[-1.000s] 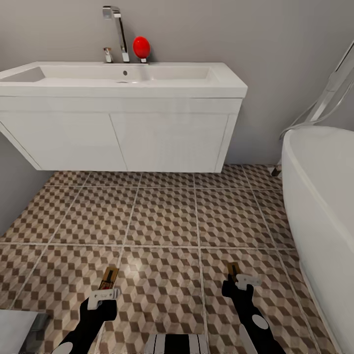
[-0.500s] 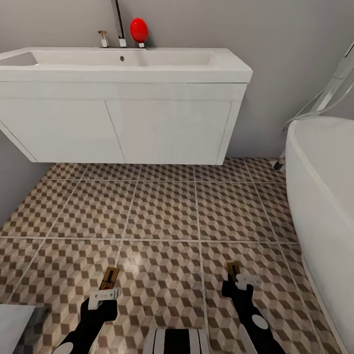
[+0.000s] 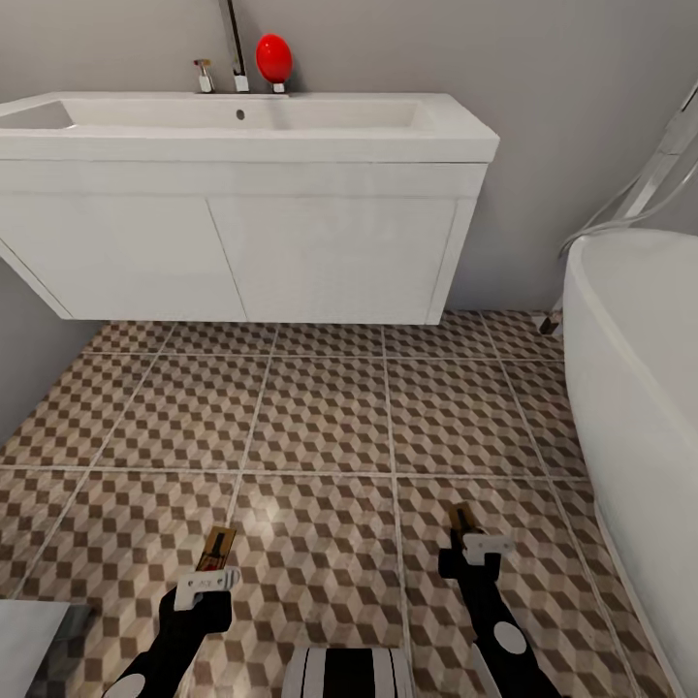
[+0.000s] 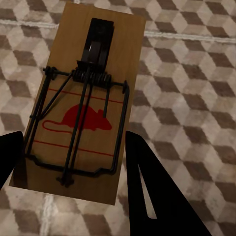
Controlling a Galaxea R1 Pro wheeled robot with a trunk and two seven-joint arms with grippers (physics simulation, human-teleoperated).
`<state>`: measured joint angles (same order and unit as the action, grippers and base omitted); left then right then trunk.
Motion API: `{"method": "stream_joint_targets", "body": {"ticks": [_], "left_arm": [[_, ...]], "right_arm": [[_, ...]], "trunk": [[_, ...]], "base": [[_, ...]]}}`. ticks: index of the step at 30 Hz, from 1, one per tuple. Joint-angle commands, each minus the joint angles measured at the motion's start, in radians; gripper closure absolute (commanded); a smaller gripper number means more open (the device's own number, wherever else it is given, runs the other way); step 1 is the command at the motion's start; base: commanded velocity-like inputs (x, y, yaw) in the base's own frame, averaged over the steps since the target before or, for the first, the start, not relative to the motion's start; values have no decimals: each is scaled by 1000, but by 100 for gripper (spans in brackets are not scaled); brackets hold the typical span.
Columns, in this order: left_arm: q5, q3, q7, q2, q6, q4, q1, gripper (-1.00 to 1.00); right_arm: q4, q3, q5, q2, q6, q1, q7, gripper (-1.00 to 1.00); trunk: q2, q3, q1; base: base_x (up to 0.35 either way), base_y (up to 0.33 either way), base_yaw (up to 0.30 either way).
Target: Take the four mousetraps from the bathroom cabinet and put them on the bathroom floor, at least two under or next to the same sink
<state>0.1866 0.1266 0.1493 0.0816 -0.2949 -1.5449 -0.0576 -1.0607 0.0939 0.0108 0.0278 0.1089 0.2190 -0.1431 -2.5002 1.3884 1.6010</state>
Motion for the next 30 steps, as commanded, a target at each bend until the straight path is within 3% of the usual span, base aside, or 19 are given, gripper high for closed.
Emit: {"method": "stream_joint_targets", "body": {"ticks": [1,6,13,17,25,30], "left_arm": [[7,3,11,1,-6,1,4,100],[7,2,12,0,-11,41,49,100],[8,2,12,-7,-13,228,174,100],[7,2,12,-25,-13,307,224,100],[6,2,12,-38,-10,440,282,100],[4,2,12,-39,-5,453,288,100]], "right_arm": [[1,2,-12,0,6,0,-4,100],[0,1,-35,2,9,0,-5,100],[1,1,-40,0,8,3,-5,100],[6,1,-40,0,3,4,-5,100],[19,0,-40,-1,-53,21,-6,100],[20,0,-40,-2,-63,38,-6,100]], "trunk": [[0,0,0],[0,1,0],[0,1,0],[0,1,0],[0,1,0],[0,1,0]], "base": [[0,0,0],[0,0,0],[0,0,0],[0,0,0],[0,0,0],[0,0,0]]}}
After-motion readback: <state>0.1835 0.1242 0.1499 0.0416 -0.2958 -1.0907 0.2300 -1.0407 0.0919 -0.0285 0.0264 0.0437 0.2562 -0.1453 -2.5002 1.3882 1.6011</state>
